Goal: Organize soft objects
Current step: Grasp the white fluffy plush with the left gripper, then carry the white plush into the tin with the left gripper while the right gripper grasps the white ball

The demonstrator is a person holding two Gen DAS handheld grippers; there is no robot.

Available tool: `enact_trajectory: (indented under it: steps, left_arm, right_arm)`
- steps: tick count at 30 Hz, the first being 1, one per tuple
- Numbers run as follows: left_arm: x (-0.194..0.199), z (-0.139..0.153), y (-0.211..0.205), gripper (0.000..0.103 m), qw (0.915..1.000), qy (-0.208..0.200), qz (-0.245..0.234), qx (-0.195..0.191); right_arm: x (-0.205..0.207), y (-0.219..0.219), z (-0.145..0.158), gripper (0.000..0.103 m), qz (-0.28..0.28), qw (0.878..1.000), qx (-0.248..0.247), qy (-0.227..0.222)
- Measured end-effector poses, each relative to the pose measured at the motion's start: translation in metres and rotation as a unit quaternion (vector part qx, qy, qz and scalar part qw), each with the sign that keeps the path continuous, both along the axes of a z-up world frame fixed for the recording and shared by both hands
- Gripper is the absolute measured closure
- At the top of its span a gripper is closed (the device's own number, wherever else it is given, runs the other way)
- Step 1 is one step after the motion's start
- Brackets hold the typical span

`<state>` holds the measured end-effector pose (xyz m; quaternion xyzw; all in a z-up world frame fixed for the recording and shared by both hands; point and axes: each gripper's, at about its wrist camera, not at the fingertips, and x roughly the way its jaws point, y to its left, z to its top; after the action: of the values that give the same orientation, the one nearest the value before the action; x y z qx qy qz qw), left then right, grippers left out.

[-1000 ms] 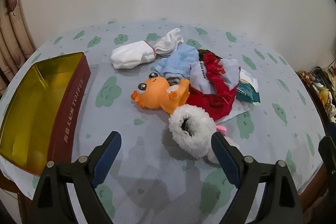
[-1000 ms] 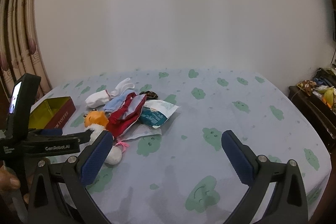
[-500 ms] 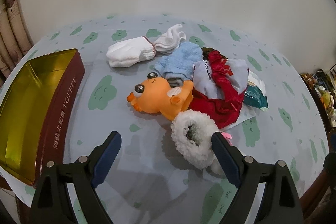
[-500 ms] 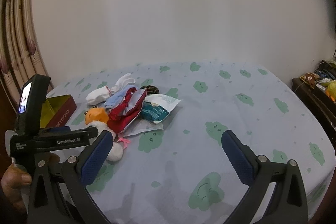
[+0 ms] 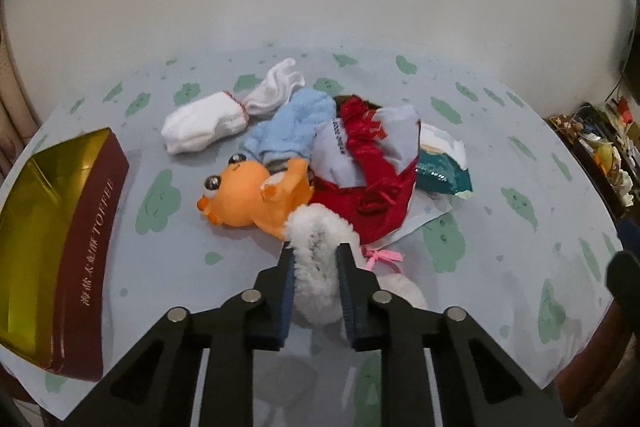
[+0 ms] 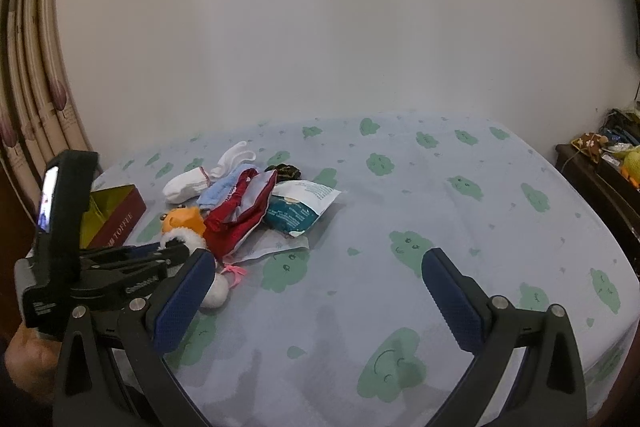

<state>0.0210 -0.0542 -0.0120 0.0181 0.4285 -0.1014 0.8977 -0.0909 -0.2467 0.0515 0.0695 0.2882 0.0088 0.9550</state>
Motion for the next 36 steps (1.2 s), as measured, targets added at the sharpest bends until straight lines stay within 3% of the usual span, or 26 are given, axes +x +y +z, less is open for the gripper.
enact_trajectory:
  steps: [12,18,31,34,36]
  left_arm:
    - [-0.019,0.046,0.018,0.086,0.9986,-0.045,0.017,-0.021]
    - [-0.032,0.069,0.048,0.086,0.9967,-0.058,0.045,-0.035]
    - [-0.052,0.105,0.146,0.086,0.989,-0.078,0.122,-0.031]
    - [-0.05,0.1,0.17,0.086,0.9864,-0.072,0.146,-0.027]
    - [-0.048,0.097,0.183,0.086,0.9853,-0.064,0.156,-0.024]
  right_arm:
    - [0.002,0.003,-0.006,0.0,0.012,1.0,0.0,0.01]
    - [0.005,0.018,-0.016,0.0,0.06,0.998,0.012,0.03]
    - [0.036,0.081,-0.038,0.0,0.177,0.979,-0.037,0.098]
    - [0.049,0.083,-0.042,0.007,0.186,0.976,-0.03,0.112]
    - [0.054,0.085,-0.044,0.022,0.191,0.973,-0.031,0.123]
